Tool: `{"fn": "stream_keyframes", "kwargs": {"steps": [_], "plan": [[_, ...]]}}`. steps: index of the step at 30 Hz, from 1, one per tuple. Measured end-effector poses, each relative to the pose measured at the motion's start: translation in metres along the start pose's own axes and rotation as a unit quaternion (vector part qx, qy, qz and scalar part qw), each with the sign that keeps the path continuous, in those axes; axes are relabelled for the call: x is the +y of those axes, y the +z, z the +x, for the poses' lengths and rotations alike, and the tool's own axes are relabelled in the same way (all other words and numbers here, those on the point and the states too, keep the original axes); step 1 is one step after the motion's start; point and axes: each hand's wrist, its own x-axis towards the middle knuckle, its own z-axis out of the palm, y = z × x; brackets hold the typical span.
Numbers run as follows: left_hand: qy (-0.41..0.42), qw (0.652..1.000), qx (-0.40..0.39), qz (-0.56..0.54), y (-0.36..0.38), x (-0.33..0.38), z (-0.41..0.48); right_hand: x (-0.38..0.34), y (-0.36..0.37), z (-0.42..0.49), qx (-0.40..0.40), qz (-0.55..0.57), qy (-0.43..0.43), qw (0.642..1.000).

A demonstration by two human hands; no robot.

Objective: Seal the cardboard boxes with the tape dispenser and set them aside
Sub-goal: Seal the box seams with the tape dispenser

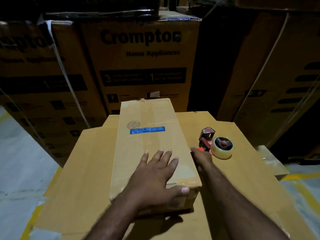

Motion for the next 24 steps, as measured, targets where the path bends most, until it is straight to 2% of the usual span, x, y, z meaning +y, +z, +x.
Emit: {"fn": "stream_keyframes", "kwargs": {"steps": [6, 9, 11, 12, 14, 16, 19, 24], "plan": [[-0.109, 0.979, 0.071, -0.156, -0.003, -0.004, 0.002, -0.01, 0.004, 0.02, 0.005, 0.12, 0.023, 0.992], [-0.121, 0.982, 0.071, -0.124, -0.004, 0.001, 0.003, -0.042, -0.018, 0.007, -0.016, 0.194, 0.008, 0.981], [-0.12, 0.985, 0.056, -0.111, -0.009, 0.002, 0.004, -0.067, -0.036, -0.012, -0.07, 0.231, 0.003, 0.971], [-0.121, 0.984, 0.052, -0.117, -0.015, 0.002, 0.004, -0.078, -0.044, -0.022, -0.098, 0.226, -0.012, 0.969], [-0.136, 0.976, 0.069, -0.158, -0.029, -0.003, 0.007, -0.094, -0.057, -0.046, -0.145, 0.149, -0.081, 0.975], [-0.16, 0.957, 0.127, -0.205, -0.043, -0.012, 0.011, -0.108, -0.066, -0.074, -0.192, 0.07, -0.16, 0.966], [-0.14, 0.958, 0.192, -0.162, -0.054, -0.023, 0.016, -0.125, -0.072, -0.122, -0.257, 0.066, -0.24, 0.934], [-0.089, 0.994, 0.059, -0.026, -0.036, -0.032, 0.016, -0.124, -0.063, -0.191, -0.312, 0.137, -0.284, 0.896]]}}
